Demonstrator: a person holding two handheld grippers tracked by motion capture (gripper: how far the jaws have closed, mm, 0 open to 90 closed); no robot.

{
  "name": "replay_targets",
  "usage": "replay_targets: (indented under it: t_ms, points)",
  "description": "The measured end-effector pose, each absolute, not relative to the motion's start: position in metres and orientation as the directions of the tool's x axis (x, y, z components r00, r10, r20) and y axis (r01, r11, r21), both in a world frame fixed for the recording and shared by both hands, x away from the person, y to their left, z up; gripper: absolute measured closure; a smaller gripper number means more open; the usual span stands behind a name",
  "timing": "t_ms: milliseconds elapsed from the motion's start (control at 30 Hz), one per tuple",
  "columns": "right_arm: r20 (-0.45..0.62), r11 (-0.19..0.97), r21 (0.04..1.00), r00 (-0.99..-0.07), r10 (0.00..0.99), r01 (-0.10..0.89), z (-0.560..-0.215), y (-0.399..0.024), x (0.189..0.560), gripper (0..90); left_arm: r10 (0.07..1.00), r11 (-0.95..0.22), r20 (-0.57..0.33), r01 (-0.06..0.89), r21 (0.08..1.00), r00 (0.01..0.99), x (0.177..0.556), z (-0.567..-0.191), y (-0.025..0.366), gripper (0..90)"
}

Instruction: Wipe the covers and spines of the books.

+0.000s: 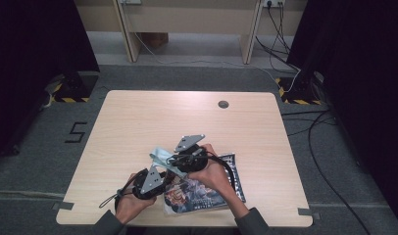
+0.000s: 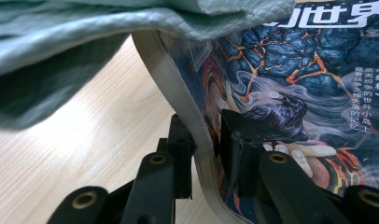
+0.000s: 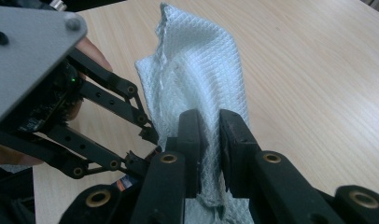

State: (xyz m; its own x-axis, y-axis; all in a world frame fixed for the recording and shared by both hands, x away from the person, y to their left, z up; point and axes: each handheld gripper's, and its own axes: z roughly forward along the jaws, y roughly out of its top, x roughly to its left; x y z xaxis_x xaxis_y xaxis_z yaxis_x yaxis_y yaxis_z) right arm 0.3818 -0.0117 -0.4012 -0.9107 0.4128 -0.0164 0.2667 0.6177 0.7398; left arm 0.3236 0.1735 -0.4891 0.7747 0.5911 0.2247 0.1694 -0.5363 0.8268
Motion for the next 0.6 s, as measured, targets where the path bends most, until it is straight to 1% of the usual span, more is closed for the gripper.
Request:
replay_targets:
  t_ms: [33, 100, 133, 200, 267, 300, 400, 600]
  points:
    - [-0.004, 0.615, 0.736, -0.907, 0.422, 0.282, -0.401, -0.010, 0.380, 79.8, 0.593, -0.535, 0.223, 0.170, 0.828, 0.774, 0.323, -0.489, 0.173, 73.9]
    - [-0.010, 0.627, 0.728, -0.911, 0.413, 0.276, -0.400, -0.010, 0.380, 79.8, 0.591, -0.535, 0.226, 0.167, 0.828, 0.774, 0.323, -0.489, 0.173, 74.1]
    - [-0.026, 0.631, 0.732, -0.915, 0.403, 0.257, -0.400, -0.011, 0.381, 79.8, 0.589, -0.537, 0.229, 0.164, 0.827, 0.775, 0.323, -0.489, 0.173, 74.1]
    - [-0.029, 0.632, 0.732, -0.914, 0.404, 0.256, -0.401, -0.014, 0.382, 79.8, 0.587, -0.539, 0.231, 0.161, 0.827, 0.776, 0.322, -0.489, 0.173, 74.1]
    - [-0.026, 0.631, 0.728, -0.910, 0.414, 0.267, -0.402, -0.020, 0.383, 79.8, 0.585, -0.540, 0.231, 0.161, 0.826, 0.777, 0.323, -0.488, 0.173, 74.1]
    - [-0.013, 0.626, 0.723, -0.900, 0.435, 0.292, -0.403, -0.023, 0.383, 79.8, 0.586, -0.539, 0.230, 0.161, 0.827, 0.777, 0.323, -0.488, 0.173, 74.2]
    - [0.004, 0.611, 0.725, -0.889, 0.459, 0.318, -0.409, -0.035, 0.388, 79.7, 0.587, -0.540, 0.232, 0.162, 0.826, 0.776, 0.323, -0.489, 0.173, 74.1]
    - [0.000, 0.609, 0.709, -0.864, 0.504, 0.356, -0.417, -0.057, 0.397, 79.8, 0.581, -0.544, 0.236, 0.156, 0.824, 0.779, 0.322, -0.488, 0.173, 74.1]
